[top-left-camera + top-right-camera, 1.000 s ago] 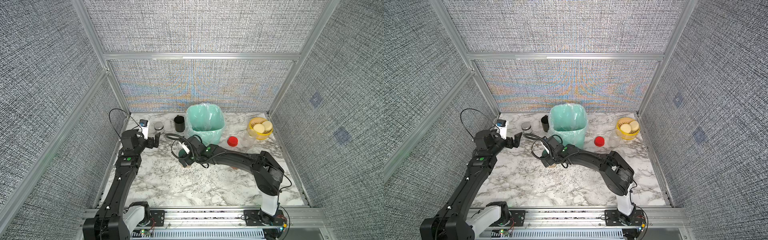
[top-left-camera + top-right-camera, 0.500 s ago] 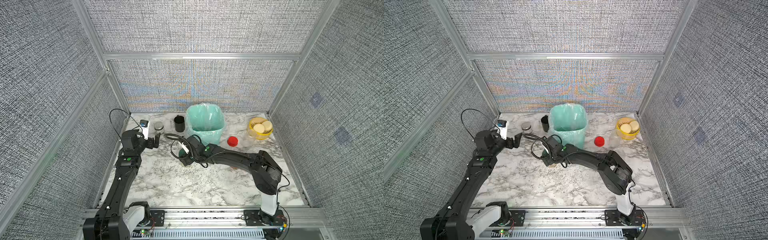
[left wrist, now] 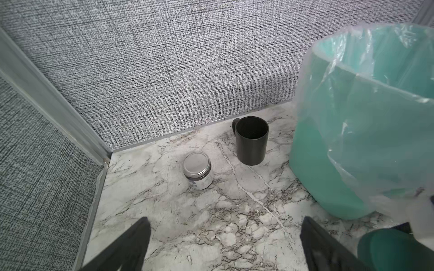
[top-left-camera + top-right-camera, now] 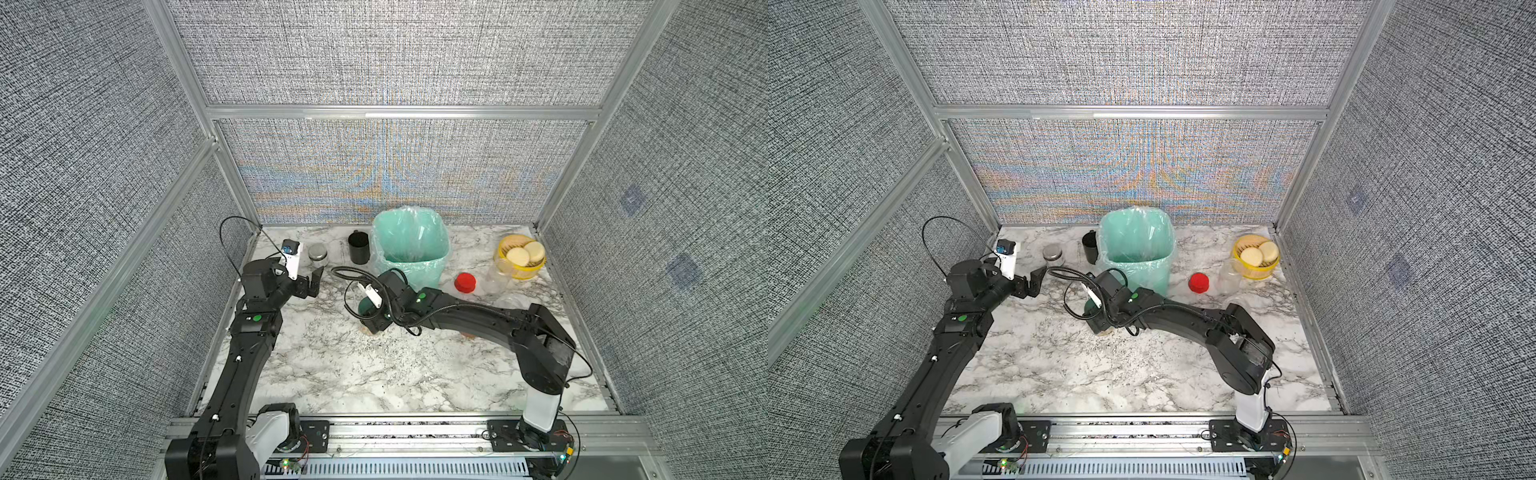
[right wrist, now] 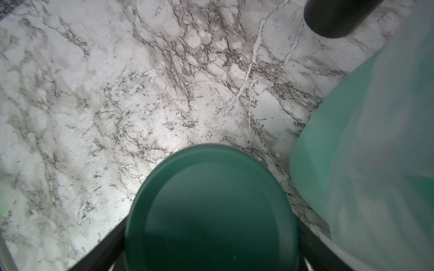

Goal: Empty moldy peanuts from jars
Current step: Pick up the jar from the center of the board.

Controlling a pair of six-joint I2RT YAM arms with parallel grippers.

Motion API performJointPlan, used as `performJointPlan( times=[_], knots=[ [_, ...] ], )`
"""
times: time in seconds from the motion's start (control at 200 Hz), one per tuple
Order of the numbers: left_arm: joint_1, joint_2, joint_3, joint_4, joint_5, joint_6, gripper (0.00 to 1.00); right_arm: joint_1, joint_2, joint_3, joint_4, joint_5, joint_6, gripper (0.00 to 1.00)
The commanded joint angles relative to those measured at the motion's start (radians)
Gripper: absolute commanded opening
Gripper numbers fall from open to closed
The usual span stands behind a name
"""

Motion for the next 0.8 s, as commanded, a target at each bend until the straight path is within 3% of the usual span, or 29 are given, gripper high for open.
performJointPlan(
  times=[0.0,0.335,0.505,0.606,0.796],
  knots=[
    [0.002,-0.013,0.024,-0.037,0.125,0.054,1.0,0.001,-0.056,-0.018,0.126,-0.049,-0.047,0.0],
    [0.004,-0.058,0.149,-0.305,0.407,0.289,1.0,-0.067,-0.324,-0.121,0.155,-0.214,-0.157,0.0],
    [0.003,-0.048,0.196,-0.358,0.671,0.345,1.0,-0.154,-0.466,-0.172,0.154,-0.317,-0.19,0.0],
    [-0.01,-0.006,0.18,-0.263,0.863,0.362,1.0,-0.203,-0.542,-0.195,0.169,-0.367,-0.208,0.0],
    [-0.118,0.126,0.28,-0.328,0.919,0.442,1.0,-0.293,-0.597,-0.175,0.179,-0.452,-0.229,0.0]
  ],
)
